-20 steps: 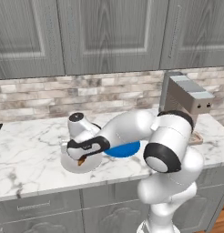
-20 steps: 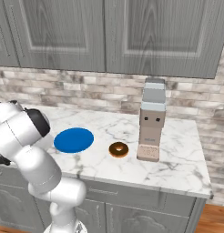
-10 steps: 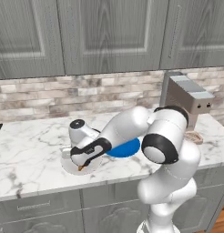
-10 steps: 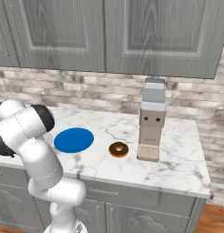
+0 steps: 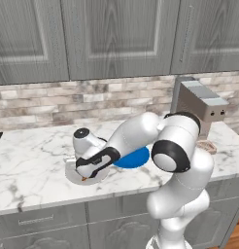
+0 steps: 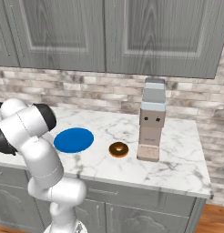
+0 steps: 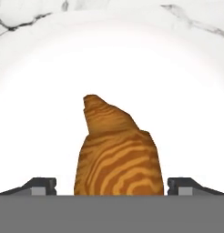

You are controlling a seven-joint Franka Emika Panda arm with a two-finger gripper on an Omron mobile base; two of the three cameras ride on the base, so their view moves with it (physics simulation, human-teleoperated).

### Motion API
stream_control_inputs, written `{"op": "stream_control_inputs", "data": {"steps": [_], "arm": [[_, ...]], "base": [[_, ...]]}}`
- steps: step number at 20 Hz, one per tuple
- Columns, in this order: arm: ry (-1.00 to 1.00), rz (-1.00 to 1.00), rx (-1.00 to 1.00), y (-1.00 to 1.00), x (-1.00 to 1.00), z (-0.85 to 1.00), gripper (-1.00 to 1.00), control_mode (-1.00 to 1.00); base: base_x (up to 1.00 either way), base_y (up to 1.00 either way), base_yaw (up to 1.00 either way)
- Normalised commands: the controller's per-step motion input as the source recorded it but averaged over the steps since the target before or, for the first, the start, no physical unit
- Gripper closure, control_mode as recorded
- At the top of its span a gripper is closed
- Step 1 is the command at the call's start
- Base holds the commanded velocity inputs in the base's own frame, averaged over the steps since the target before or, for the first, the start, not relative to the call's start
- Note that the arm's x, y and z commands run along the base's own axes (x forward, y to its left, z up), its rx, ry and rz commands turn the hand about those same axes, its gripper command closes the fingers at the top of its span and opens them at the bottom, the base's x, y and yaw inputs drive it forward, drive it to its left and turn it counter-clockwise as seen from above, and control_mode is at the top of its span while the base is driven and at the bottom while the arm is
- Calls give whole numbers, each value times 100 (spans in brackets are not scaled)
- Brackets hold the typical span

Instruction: Place the pastries on the plates.

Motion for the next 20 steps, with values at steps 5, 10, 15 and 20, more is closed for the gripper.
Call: {"op": "stream_control_inputs", "data": {"steps": [5, 10, 15, 20], "arm": [[-1, 0, 1, -4, 0, 21, -100, -100], [0, -1, 2, -4, -2, 64, -100, -100], [0, -7, -5, -46, 0, 37, -100, -100], [-3, 1, -2, -77, 1, 37, -100, -100]], "base": [[0, 0, 0], [0, 0, 0], [0, 0, 0], [0, 0, 0]]}}
